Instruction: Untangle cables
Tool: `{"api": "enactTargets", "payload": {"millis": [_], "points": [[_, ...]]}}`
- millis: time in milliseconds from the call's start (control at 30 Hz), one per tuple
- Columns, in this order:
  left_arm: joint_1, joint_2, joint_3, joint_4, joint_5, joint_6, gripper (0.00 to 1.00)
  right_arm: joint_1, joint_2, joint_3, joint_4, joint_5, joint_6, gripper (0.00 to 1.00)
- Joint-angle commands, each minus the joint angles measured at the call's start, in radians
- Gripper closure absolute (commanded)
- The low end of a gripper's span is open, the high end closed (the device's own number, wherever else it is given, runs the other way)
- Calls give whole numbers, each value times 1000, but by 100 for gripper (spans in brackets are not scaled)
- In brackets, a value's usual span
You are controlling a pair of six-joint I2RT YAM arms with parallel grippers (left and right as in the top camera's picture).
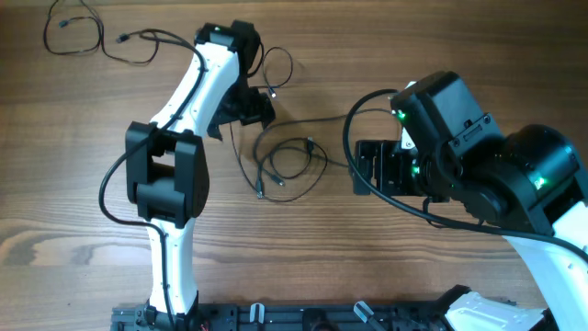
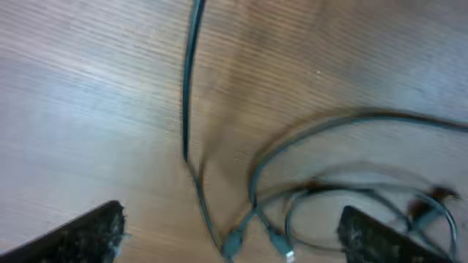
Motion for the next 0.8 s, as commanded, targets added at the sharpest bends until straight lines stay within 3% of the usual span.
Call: {"api": "enactTargets", "payload": {"millis": [0, 67, 100, 167, 267, 300, 567, 767], "points": [[15, 7, -89, 92, -45, 34, 18, -4, -2, 1, 2, -13, -19, 0], [34, 8, -148, 161, -45, 34, 27, -5, 3, 1, 4, -13, -19, 0], [40, 8, -180, 191, -45, 34, 28, -5, 3, 1, 4, -13, -18, 0], [47, 9, -218, 207, -46, 35, 47, -5, 3, 1, 5, -13, -17, 0], [49, 6, -220, 205, -45, 35, 66, -4, 16, 1, 20, -18, -16, 0], [49, 3, -218, 201, -45, 35, 96, -4, 24, 1, 20, -20, -16, 0], [31, -185, 34, 18, 31, 35, 96, -4, 59, 1, 11, -25, -16, 0], [18, -396, 83, 63, 182, 35, 96, -4, 59, 1, 5, -24, -17, 0]]}}
